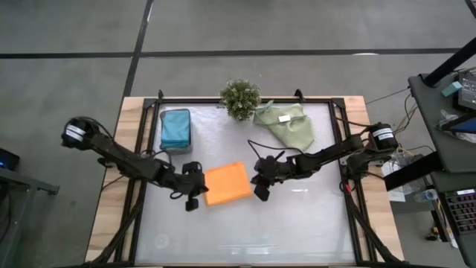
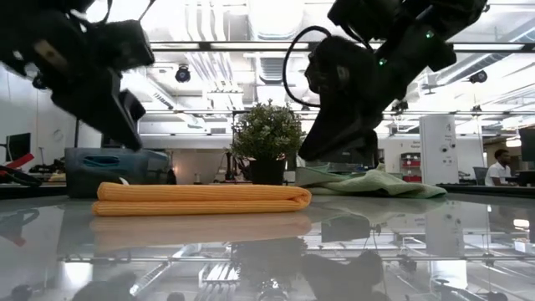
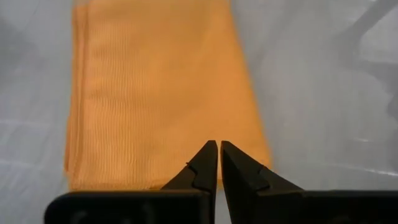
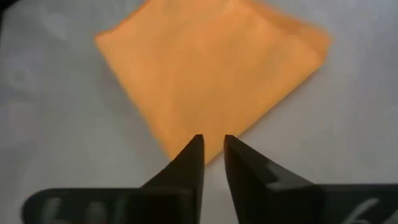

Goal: Fold microfiber towels
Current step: Fold the orange microfiber cloth

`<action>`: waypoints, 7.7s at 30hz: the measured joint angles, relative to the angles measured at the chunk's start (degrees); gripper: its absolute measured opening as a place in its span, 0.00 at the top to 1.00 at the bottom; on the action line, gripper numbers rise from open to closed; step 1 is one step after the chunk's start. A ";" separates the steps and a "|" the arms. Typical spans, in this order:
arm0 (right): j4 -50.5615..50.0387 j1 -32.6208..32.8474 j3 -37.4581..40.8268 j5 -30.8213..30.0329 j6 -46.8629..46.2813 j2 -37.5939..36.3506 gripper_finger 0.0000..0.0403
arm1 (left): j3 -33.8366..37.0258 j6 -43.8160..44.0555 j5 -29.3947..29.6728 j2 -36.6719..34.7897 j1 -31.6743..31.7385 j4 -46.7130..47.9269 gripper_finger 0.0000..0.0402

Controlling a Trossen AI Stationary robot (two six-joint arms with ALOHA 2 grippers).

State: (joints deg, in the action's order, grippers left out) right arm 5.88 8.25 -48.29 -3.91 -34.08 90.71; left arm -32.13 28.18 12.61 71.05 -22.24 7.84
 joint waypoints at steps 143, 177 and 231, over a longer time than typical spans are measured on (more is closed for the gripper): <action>-27.89 -0.57 -37.79 -1.02 -0.80 20.97 0.57 | 0.27 -18.56 19.18 33.84 2.31 -43.21 0.99; -28.88 8.37 -24.39 -15.65 13.53 11.65 0.59 | 0.33 -31.52 26.96 26.13 4.78 -38.15 0.98; -3.94 8.71 -25.25 -9.14 16.72 19.54 0.97 | 0.03 -17.72 14.59 30.12 -5.35 -38.08 1.00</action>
State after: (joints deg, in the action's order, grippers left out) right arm 1.94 16.96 -73.55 -13.05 -17.36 110.25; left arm -32.10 10.46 27.20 101.17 -27.59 -30.25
